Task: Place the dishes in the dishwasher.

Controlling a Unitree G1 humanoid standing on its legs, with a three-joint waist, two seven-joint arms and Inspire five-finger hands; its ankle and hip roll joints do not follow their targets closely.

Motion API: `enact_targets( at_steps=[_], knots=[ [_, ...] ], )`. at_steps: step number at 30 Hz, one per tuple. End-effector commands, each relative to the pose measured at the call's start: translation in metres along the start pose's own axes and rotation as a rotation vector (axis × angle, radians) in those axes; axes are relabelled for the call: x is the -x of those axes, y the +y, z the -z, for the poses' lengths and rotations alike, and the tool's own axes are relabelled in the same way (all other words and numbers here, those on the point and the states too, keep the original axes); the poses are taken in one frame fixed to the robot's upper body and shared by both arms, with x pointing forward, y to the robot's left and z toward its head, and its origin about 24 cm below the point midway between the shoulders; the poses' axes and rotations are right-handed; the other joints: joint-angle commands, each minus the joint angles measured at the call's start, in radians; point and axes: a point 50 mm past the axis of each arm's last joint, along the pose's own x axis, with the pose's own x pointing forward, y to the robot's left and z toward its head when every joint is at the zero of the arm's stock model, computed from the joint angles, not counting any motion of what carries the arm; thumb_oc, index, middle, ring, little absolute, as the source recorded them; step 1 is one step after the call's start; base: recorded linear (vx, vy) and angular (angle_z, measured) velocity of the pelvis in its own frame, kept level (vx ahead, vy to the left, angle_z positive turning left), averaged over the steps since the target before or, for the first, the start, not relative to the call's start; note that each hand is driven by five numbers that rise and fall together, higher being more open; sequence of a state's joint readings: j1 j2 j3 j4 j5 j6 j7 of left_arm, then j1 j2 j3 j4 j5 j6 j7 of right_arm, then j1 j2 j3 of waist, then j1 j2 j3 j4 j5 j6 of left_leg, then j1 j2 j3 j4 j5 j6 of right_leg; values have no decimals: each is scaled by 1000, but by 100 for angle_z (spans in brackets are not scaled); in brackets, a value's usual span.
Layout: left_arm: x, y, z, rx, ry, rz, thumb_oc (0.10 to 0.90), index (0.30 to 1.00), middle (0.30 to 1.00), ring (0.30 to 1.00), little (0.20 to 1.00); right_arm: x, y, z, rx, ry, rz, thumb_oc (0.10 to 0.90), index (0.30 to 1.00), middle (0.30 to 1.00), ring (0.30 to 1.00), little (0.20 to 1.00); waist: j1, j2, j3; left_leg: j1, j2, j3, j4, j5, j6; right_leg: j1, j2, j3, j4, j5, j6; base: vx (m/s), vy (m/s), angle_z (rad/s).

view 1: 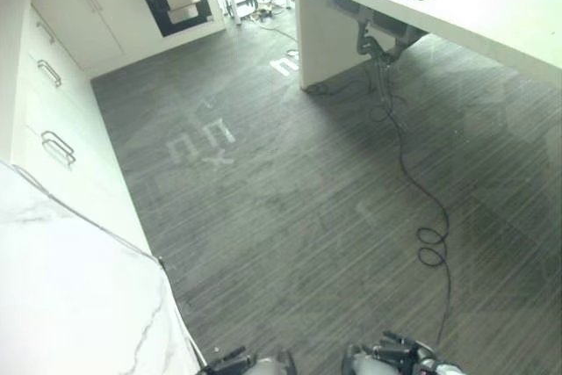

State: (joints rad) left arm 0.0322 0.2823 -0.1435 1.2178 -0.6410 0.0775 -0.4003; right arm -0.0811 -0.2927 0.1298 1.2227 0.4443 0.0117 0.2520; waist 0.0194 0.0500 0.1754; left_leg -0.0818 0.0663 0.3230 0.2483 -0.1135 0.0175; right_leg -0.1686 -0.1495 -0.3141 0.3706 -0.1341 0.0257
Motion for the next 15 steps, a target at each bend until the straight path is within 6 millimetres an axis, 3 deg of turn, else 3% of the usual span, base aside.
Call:
enact_targets(
  at_steps=[1, 8, 10, 12, 15],
  knots=[
    [-15, -49, -4, 52, -52, 224, 800, 900, 900, 900, 900, -3, 6, -14, -12, -51, -24, 800, 900, 900, 900, 900, 0, -20, -20, 31, -40, -31, 52, -108, -6, 97, 6, -16, -71, -37, 69, 134, -23, 1],
    [-17, -48, 7, 58, -24, 169, 800, 900, 900, 900, 900, -3, 8, -6, -30, -37, -19, 800, 900, 900, 900, 900, -8, -24, -26, 42, -30, -35, 52, -114, -10, 111, 12, -19, -71, -44, 65, 54, -28, 8],
    [-17, -42, 7, 29, -35, 89, 800, 900, 900, 900, 900, -3, 10, -8, -95, -103, -43, 800, 900, 900, 900, 900, -13, -26, -29, 46, -23, -37, 52, -115, -14, 117, 16, -19, -71, -47, 64, 53, -26, 7],
    [-15, -33, -5, -198, -112, -51, 800, 900, 900, 900, 900, -1, 12, -14, -89, -173, -80, 800, 900, 900, 900, 900, -21, -27, -31, 44, -17, -40, 52, -112, -19, 117, 23, -14, -71, -48, 62, 32, -16, 7],
    [-14, -32, -18, -228, -185, -89, 800, 900, 900, 900, 900, 1, 12, -22, -64, -242, -111, 800, 900, 900, 900, 900, -32, -26, -29, 41, -9, -39, 52, -108, -24, 116, 30, -8, -71, -52, 59, 10, -6, 1]
  ],
)
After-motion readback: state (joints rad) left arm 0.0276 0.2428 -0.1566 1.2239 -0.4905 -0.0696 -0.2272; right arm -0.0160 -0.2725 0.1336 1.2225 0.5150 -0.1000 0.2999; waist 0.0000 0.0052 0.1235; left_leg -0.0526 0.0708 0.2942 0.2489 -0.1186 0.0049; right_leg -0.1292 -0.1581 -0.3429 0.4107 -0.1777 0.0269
